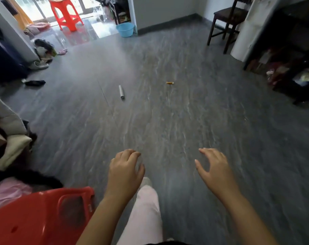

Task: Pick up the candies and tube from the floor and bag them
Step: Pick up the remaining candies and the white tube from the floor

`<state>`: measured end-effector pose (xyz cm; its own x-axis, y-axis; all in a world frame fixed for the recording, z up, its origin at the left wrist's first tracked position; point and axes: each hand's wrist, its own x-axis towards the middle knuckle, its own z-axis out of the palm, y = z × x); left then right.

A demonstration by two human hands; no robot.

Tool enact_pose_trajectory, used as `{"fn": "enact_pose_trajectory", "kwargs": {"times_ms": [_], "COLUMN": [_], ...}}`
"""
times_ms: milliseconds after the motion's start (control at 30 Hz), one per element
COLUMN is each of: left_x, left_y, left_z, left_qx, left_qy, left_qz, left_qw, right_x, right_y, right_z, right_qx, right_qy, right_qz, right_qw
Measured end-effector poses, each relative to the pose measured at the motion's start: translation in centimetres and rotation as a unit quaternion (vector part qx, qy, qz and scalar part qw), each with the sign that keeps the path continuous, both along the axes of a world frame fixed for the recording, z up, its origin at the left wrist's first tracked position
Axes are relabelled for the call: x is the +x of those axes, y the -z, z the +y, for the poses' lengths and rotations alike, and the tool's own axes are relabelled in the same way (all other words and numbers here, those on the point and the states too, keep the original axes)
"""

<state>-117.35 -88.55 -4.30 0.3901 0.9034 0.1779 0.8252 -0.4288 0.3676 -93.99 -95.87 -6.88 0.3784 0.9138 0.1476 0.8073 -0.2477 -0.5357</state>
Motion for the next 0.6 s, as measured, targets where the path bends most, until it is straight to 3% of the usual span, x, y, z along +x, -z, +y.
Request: {"fn": "enact_pose_trajectory", "kwargs": {"times_ms": [367,600], "left_x": [6.7,12.1], "left_y": [1.5,2.0], "left_z": [29.6,43.1], "left_qx": [-0.019,-0.038], "left_qy": [0.002,0.000], "left_qz": [-0.025,-0.024], "left_qw": [0.999,0.999], "right_x": [6.2,10.9], "right_y": [-2.1,-0.7], "right_z": [30.5,43.3], "right_qx": [-0.021,-0.060], "right_qy": [-0.034,-0.033], "right_qz": [-0.047,-0.018], "right_qw": [0.998,0.997]}}
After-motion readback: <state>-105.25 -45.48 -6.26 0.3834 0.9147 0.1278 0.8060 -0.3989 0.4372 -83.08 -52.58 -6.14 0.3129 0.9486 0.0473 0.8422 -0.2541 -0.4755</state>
